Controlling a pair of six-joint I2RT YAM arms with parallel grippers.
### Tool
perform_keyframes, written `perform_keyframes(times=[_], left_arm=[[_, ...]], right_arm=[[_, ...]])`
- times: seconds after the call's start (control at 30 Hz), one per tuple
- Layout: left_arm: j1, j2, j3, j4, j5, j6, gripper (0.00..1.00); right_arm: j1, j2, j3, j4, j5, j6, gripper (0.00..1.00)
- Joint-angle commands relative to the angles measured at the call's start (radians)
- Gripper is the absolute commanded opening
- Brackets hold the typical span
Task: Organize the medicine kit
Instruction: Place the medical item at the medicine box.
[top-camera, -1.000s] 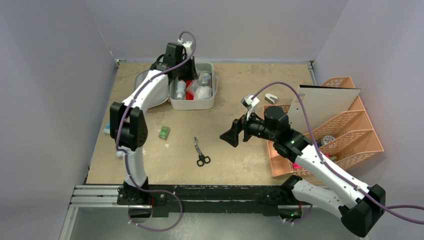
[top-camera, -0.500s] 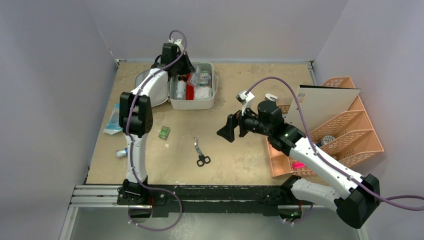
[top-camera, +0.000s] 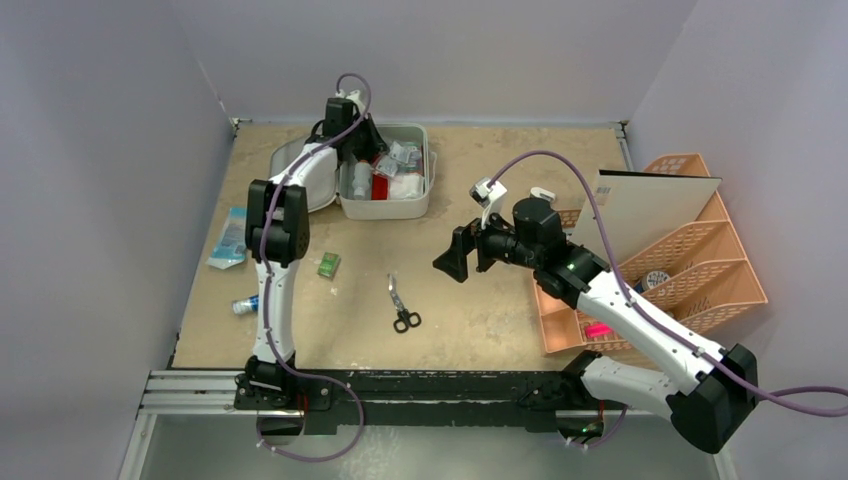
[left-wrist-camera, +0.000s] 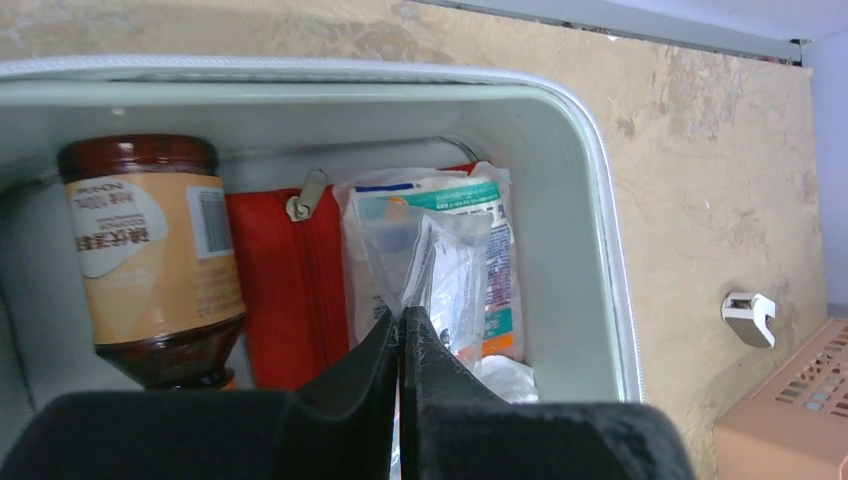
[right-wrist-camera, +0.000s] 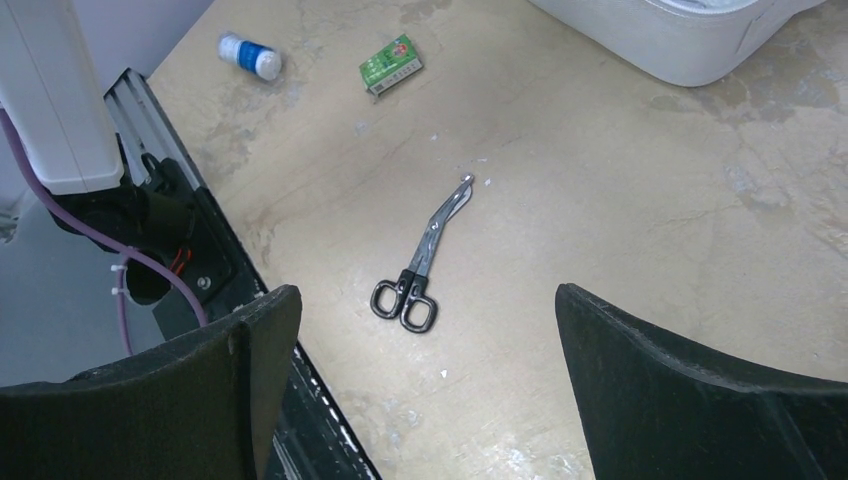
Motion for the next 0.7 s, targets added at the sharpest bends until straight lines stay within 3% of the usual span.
perform_keyframes(times=[0.0, 0.33, 0.57, 0.67], left_arm=[[0.022, -0.021, 0.015, 0.058, -0.039, 0.013, 0.00], [0.027, -0.008, -0.003, 0.082, -0.068, -0.024, 0.00], [0.027, -0.063, -0.049, 0.099, -0.073, -0.030, 0.28], [0.027, -0.091, -0.060, 0.086, -0.077, -0.012, 0.31]], right_arm=[[-0.003, -0.011, 0.058, -0.035, 0.032, -0.030, 0.99], [-0.003, -0.043, 0.049, -0.049, 0.040, -0.029, 0.99], [-0.003, -0.047, 0.053, -0.053, 0.042, -0.025, 0.99], [-0.002, -0.050, 0.056, -0.063, 0.044, -0.024, 0.99]])
